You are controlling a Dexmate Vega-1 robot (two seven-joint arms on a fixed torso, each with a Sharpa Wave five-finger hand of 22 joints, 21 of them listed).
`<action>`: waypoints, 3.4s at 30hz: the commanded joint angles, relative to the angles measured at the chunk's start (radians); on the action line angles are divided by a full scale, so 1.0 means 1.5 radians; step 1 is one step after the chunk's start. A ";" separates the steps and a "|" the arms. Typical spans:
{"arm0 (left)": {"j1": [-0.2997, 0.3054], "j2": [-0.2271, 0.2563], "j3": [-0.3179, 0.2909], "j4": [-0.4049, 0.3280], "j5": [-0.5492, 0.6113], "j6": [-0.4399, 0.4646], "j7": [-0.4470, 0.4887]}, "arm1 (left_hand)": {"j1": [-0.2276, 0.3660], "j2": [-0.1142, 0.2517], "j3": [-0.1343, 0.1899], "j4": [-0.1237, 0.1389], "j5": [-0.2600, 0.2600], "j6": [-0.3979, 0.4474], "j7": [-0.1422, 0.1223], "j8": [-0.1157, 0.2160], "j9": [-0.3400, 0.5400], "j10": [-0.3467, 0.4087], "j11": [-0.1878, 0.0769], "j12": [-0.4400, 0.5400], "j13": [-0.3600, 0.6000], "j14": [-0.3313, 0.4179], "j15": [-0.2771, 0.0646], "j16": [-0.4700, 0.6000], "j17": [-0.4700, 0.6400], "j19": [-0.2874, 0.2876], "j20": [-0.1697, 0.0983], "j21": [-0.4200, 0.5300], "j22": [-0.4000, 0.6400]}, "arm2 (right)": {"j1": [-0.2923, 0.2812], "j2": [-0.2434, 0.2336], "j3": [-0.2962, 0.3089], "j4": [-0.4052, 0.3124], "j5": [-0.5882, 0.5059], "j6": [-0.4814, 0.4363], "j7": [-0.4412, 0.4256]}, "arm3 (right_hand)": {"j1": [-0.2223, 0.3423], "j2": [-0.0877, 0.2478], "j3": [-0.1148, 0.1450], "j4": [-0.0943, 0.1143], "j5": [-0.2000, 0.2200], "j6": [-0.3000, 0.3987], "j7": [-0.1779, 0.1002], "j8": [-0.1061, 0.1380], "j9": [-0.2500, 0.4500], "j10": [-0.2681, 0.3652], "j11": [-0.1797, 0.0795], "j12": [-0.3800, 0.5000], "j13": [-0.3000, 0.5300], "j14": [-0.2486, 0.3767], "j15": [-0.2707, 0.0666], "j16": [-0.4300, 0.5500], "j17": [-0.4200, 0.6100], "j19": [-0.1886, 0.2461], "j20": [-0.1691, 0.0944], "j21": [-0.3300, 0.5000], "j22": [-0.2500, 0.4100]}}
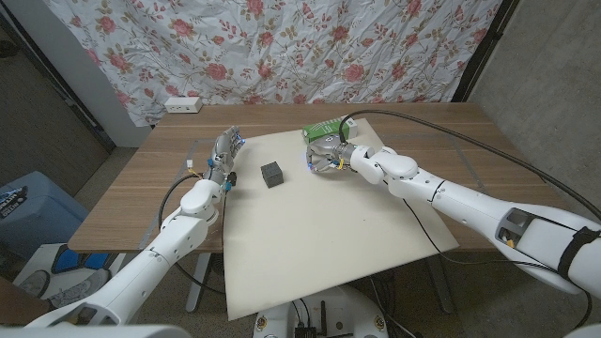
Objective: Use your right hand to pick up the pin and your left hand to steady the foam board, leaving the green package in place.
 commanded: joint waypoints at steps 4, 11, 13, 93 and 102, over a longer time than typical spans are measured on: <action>-0.002 -0.003 0.001 0.004 0.000 0.000 0.002 | 0.006 0.055 0.005 0.002 0.000 0.005 0.000 -0.001 0.002 0.004 0.001 0.000 0.002 0.003 0.002 0.000 0.002 0.005 0.000 -0.003 0.002 | 0.006 0.003 -0.004 0.022 -0.001 0.011 -0.033 | 0.014 0.001 -0.004 0.000 0.001 0.022 -0.002 0.012 0.006 0.012 -0.002 0.004 0.002 0.008 -0.061 0.008 0.006 0.012 -0.005 0.004 0.003; 0.001 -0.002 0.001 -0.001 0.001 0.000 0.005 | 0.006 0.055 0.005 0.002 0.000 0.005 0.000 -0.001 0.002 0.005 0.000 0.000 0.002 0.003 0.001 0.000 0.002 0.005 0.000 -0.003 0.002 | 0.008 0.003 -0.006 0.026 -0.002 0.010 -0.037 | 0.020 0.001 -0.008 0.000 0.001 0.032 -0.003 0.019 0.008 0.016 -0.005 0.004 0.002 0.013 -0.066 0.013 0.010 0.016 -0.008 0.004 0.004; 0.002 -0.002 0.001 -0.002 0.001 0.001 0.005 | 0.006 0.055 0.005 0.002 0.000 0.005 0.000 -0.001 0.002 0.005 0.001 0.000 0.002 0.003 0.002 0.000 0.002 0.005 0.001 -0.003 0.002 | 0.008 0.003 -0.007 0.026 -0.003 0.009 -0.036 | 0.021 0.001 -0.008 0.000 0.001 0.033 -0.003 0.020 0.008 0.016 -0.006 0.004 0.002 0.013 -0.066 0.014 0.011 0.016 -0.008 0.004 0.004; 0.041 0.100 0.021 -0.192 0.130 0.125 0.074 | 0.009 0.055 0.011 -0.004 0.000 0.022 -0.003 0.004 0.002 0.015 -0.008 0.003 0.002 0.004 -0.005 0.000 0.001 0.004 -0.002 -0.003 0.002 | -0.082 -0.031 0.130 -0.043 0.250 0.016 -0.064 | 0.051 0.001 -0.030 0.004 0.004 0.085 -0.003 0.040 -0.005 0.034 -0.012 0.002 -0.001 0.009 -0.071 0.026 0.034 0.019 -0.014 0.000 0.006; 0.040 0.116 0.031 -0.242 0.164 0.174 0.084 | 0.010 0.057 0.014 -0.006 0.000 0.028 -0.002 0.005 0.002 0.017 -0.009 0.003 0.002 -0.001 -0.007 -0.002 0.000 0.001 -0.006 -0.005 0.001 | -0.101 -0.036 0.156 -0.039 0.301 0.036 -0.086 | 0.048 0.007 -0.029 0.008 0.006 0.090 -0.003 0.036 -0.010 0.036 -0.011 0.002 -0.002 0.007 -0.072 0.026 0.035 0.017 -0.014 -0.001 0.006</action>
